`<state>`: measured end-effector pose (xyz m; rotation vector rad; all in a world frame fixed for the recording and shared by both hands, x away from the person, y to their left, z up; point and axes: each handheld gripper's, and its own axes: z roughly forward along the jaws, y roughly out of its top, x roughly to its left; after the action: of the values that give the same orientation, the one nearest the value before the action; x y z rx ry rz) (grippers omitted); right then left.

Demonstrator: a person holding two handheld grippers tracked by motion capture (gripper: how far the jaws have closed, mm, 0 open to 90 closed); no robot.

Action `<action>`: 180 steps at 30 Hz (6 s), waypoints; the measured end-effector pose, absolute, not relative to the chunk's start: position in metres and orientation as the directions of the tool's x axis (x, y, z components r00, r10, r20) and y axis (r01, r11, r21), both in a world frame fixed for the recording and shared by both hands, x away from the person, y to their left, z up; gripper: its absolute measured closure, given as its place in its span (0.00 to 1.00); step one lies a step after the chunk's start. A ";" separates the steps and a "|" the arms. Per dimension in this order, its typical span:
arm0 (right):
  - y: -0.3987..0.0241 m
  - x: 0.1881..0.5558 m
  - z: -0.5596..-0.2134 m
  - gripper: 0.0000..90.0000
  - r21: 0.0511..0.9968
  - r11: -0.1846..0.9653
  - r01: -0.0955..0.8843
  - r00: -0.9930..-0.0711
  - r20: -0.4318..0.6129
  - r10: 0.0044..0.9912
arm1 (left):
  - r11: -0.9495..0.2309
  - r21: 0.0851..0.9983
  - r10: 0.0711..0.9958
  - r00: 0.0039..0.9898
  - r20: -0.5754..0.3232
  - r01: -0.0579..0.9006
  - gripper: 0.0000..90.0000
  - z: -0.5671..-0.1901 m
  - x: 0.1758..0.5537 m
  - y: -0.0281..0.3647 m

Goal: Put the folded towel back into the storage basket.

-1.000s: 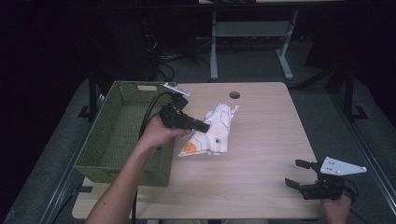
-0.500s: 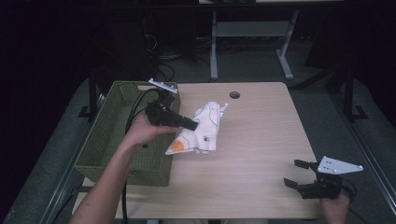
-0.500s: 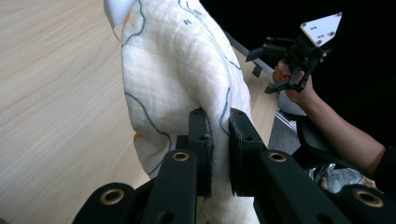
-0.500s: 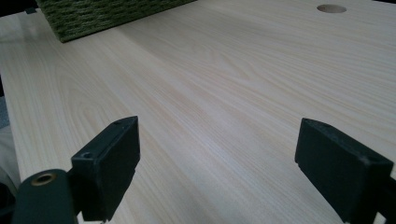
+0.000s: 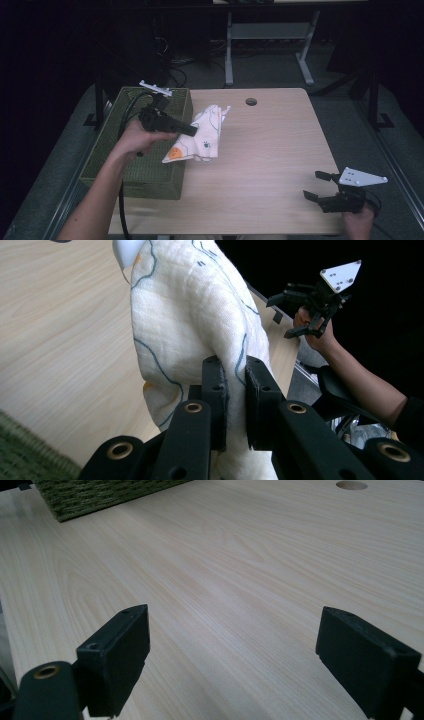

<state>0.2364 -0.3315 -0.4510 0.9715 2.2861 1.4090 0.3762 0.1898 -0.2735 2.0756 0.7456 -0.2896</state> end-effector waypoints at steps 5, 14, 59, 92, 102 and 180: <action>-0.331 0.237 -0.452 0.15 0.868 0.294 0.400 -0.728 0.107 0.677 | -0.415 0.668 0.419 0.782 -0.462 0.618 0.91 -0.274 0.375 0.205; -0.331 0.240 -0.454 0.15 0.864 0.298 0.406 -0.729 0.111 0.675 | -0.400 0.668 0.441 0.771 -0.460 0.628 0.90 -0.272 0.372 0.232; -0.332 0.244 -0.456 0.15 0.858 0.284 0.427 -0.708 0.122 0.695 | -0.367 0.595 0.576 0.677 -0.458 0.715 0.90 -0.309 0.394 0.313; -0.332 0.243 -0.457 0.15 0.855 0.292 0.429 -0.717 0.125 0.686 | -0.604 0.421 0.739 0.673 -0.022 0.677 0.61 -0.363 0.416 0.291; -0.331 0.243 -0.457 0.15 0.856 0.293 0.427 -0.721 0.126 0.682 | -0.689 0.249 0.684 0.724 -0.087 0.681 0.65 -0.395 0.418 0.262; -0.327 0.244 -0.454 0.15 0.874 0.272 0.402 -0.746 0.140 0.651 | -0.185 0.758 0.597 0.684 -0.419 0.626 0.44 -0.339 0.340 0.280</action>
<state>0.2440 -0.3273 -0.4538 0.9739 2.2970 1.4646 0.3397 0.2796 -0.3388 1.8613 0.9608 -0.0346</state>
